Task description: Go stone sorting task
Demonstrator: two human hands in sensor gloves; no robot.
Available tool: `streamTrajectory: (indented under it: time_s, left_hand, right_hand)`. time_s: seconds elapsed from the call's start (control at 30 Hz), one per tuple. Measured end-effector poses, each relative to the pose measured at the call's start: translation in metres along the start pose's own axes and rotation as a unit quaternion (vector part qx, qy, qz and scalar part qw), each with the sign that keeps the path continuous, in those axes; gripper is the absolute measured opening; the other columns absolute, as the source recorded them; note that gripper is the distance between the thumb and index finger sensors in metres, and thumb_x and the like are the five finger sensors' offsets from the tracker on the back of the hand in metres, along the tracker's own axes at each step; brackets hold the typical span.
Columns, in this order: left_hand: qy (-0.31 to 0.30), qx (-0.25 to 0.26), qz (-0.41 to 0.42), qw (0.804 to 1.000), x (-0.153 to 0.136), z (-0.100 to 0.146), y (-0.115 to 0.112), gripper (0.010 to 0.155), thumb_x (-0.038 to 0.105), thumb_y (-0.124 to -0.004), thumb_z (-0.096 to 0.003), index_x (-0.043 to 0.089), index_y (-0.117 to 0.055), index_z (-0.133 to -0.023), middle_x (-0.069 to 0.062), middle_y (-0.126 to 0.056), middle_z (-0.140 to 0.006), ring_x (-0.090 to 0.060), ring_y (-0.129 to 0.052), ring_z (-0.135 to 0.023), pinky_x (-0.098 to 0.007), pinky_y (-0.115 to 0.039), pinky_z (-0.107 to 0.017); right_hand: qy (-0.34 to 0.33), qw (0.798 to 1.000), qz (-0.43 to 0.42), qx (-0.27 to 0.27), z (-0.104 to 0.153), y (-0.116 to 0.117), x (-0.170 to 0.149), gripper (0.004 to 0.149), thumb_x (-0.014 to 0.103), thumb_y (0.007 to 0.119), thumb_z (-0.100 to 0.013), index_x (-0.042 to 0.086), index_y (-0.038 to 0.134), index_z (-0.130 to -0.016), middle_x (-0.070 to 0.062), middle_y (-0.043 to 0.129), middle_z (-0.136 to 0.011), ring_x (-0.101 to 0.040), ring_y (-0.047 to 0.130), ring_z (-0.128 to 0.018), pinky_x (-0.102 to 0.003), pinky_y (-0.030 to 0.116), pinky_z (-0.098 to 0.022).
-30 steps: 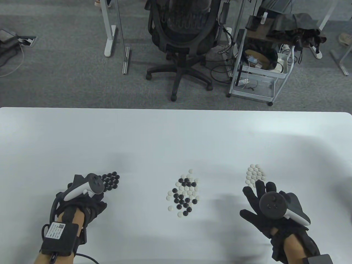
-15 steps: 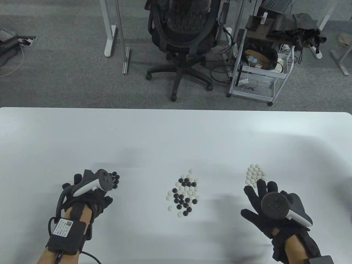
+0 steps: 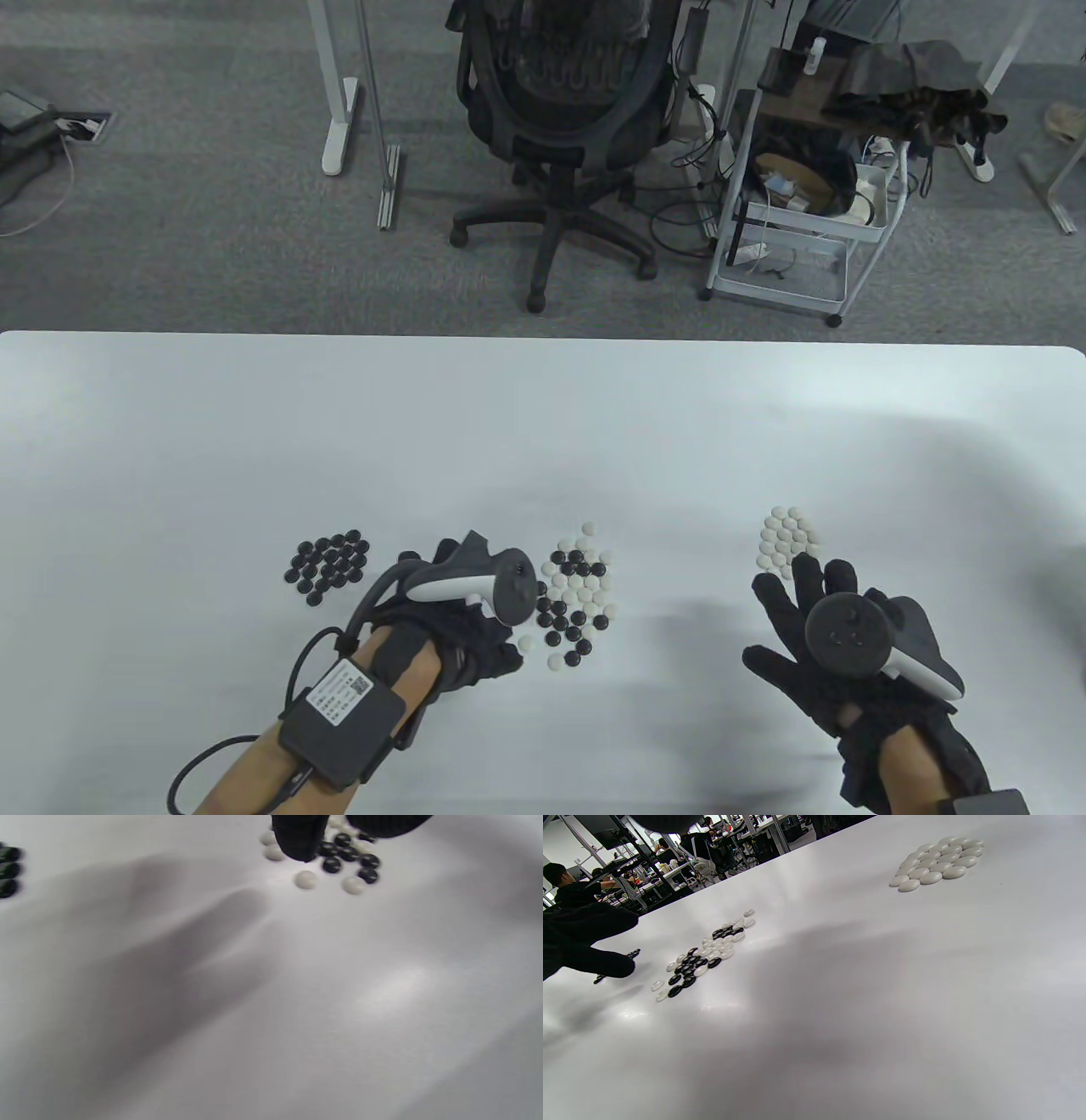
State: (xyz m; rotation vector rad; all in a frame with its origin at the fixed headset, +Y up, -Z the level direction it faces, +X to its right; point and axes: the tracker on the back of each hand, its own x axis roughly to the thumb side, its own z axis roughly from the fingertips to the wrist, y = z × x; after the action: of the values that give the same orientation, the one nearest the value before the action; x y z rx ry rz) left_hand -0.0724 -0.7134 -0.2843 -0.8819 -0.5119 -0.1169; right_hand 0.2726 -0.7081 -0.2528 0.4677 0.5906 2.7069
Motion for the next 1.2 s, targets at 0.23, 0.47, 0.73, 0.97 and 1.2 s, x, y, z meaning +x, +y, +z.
streamTrajectory:
  time_s: [0.23,0.47,0.73,0.97,1.2]
  left_hand:
    - [-0.027,-0.018,-0.034,0.999,0.037,-0.027,-0.001,0.069,0.049,-0.046,-0.0575,0.022,-0.035,-0.12,-0.031,0.016,-0.11,-0.059,0.017,-0.09,-0.084,-0.001,-0.056]
    - [-0.022,-0.042,-0.056,0.997,0.046,-0.041,-0.011,0.069,0.048,-0.044,-0.0578,0.021,-0.028,-0.12,-0.032,0.018,-0.109,-0.06,0.019,-0.088,-0.084,-0.001,-0.056]
    - [-0.037,-0.041,-0.056,0.997,0.047,-0.033,-0.025,0.069,0.048,-0.044,-0.0579,0.022,-0.026,-0.119,-0.033,0.018,-0.108,-0.06,0.019,-0.088,-0.084,-0.001,-0.056]
    - [-0.04,-0.041,-0.019,0.998,0.025,-0.01,-0.047,0.066,0.047,-0.045,-0.0581,0.025,-0.032,-0.118,-0.032,0.018,-0.109,-0.06,0.019,-0.088,-0.084,-0.001,-0.056]
    - [0.042,-0.021,0.055,0.997,-0.046,0.025,-0.073,0.064,0.047,-0.046,-0.0582,0.026,-0.036,-0.118,-0.031,0.017,-0.109,-0.059,0.019,-0.089,-0.083,-0.001,-0.056]
  right_hand:
    - [-0.001,1.0,-0.001,-0.003,0.0,0.0,0.0,0.08,0.054,0.051,-0.056,0.01,0.015,-0.114,-0.033,-0.008,-0.105,-0.059,-0.014,-0.085,-0.079,0.0,-0.048]
    - [-0.003,1.0,-0.002,-0.005,0.001,-0.001,-0.001,0.08,0.054,0.051,-0.056,0.01,0.015,-0.114,-0.033,-0.008,-0.105,-0.059,-0.014,-0.085,-0.079,0.0,-0.048]
    - [-0.004,1.0,-0.002,-0.004,0.001,-0.001,-0.001,0.08,0.053,0.051,-0.056,0.01,0.016,-0.114,-0.033,-0.008,-0.105,-0.059,-0.014,-0.085,-0.079,0.0,-0.048]
    - [-0.003,1.0,0.002,0.001,0.0,0.0,0.0,0.08,0.053,0.051,-0.056,0.01,0.016,-0.114,-0.033,-0.008,-0.105,-0.059,-0.014,-0.085,-0.079,0.0,-0.048]
    - [-0.002,1.0,0.005,0.008,-0.002,0.002,0.001,0.08,0.053,0.051,-0.056,0.01,0.016,-0.114,-0.033,-0.008,-0.105,-0.059,-0.014,-0.085,-0.079,0.0,-0.048]
